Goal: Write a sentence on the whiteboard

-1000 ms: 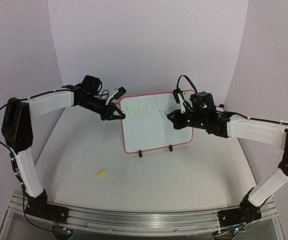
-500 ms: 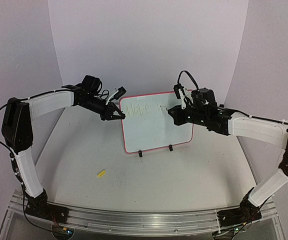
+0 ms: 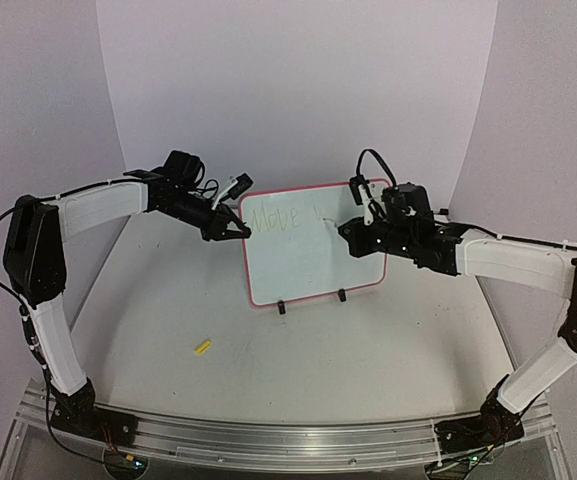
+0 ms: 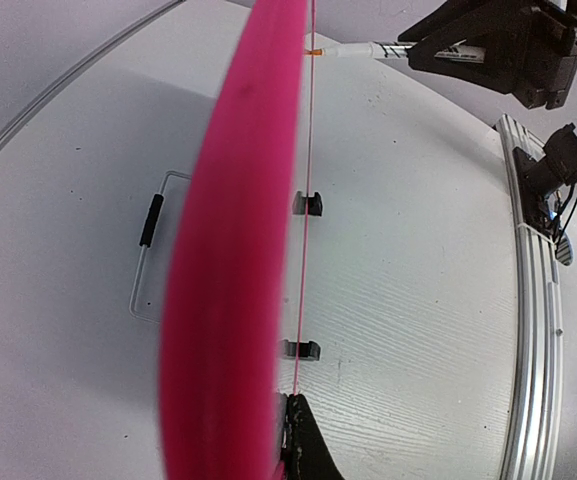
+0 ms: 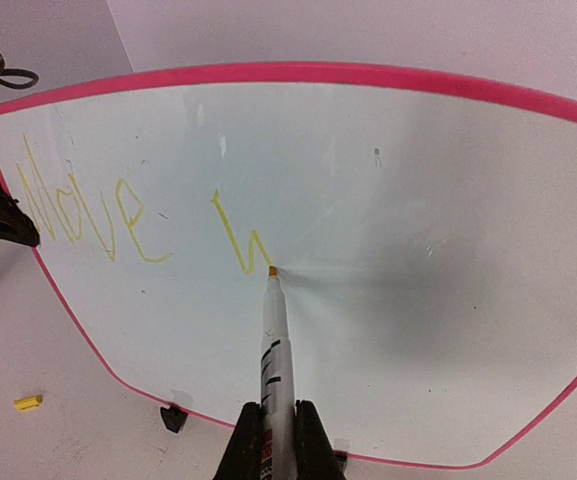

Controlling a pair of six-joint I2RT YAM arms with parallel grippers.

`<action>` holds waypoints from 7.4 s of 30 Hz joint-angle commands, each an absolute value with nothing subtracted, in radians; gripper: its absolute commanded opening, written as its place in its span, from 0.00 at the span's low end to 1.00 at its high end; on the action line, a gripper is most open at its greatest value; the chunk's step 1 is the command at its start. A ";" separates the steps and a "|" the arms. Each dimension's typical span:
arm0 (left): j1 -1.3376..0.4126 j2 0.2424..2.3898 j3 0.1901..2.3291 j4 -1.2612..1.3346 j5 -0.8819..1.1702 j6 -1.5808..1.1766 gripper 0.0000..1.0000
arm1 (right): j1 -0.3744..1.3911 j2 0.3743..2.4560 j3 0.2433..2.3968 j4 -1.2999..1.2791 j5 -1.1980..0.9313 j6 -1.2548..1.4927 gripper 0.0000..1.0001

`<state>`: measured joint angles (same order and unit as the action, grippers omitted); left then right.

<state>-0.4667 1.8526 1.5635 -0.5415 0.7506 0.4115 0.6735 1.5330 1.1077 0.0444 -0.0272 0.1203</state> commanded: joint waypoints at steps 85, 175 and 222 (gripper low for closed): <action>-0.472 1.868 1.560 -0.575 0.611 0.487 0.00 | 0.664 1.520 1.136 0.068 0.057 0.135 0.00; -0.476 1.876 1.560 -0.575 0.611 0.488 0.00 | 0.666 1.523 1.182 0.071 0.052 0.108 0.00; -0.475 1.876 1.560 -0.574 0.604 0.485 0.00 | 0.664 1.505 1.133 0.060 0.073 0.104 0.00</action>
